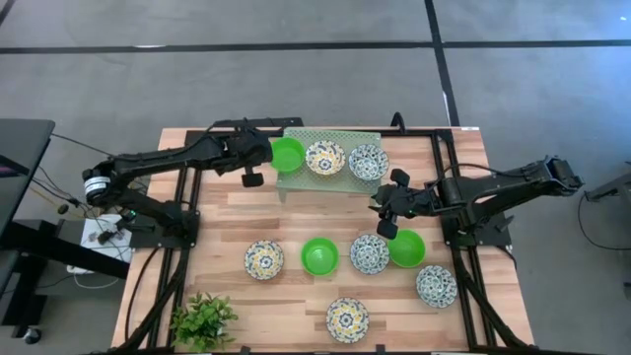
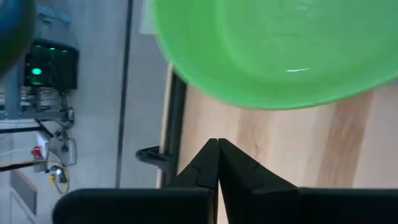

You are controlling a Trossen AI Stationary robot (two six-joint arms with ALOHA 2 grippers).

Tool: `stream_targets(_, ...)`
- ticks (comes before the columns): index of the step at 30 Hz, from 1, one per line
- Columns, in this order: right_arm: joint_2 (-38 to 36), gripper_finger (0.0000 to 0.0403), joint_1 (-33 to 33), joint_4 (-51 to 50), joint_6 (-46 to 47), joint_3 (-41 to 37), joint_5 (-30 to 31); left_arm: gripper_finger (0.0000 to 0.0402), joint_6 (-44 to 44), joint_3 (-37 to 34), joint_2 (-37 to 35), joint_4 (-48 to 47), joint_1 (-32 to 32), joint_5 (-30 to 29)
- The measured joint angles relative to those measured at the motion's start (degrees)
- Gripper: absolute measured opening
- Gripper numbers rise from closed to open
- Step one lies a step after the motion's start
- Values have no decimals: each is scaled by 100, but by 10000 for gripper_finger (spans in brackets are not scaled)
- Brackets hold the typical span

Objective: Pick & Place Mini bowls
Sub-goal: Put the top green bowl on the shelf

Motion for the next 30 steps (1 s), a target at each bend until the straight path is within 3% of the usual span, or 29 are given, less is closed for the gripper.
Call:
stream_targets(13, 0, 132, 0, 0, 0, 0, 2, 8, 275, 0, 114, 338, -119, 160)
stream_targets(18, 0, 132, -2, 0, -2, 0, 2, 6, 277, 0, 114, 376, -150, 554)
stream_targets(30, 0, 132, 0, 0, 0, 0, 2, 8, 257, 2, 114, 534, -195, 533)
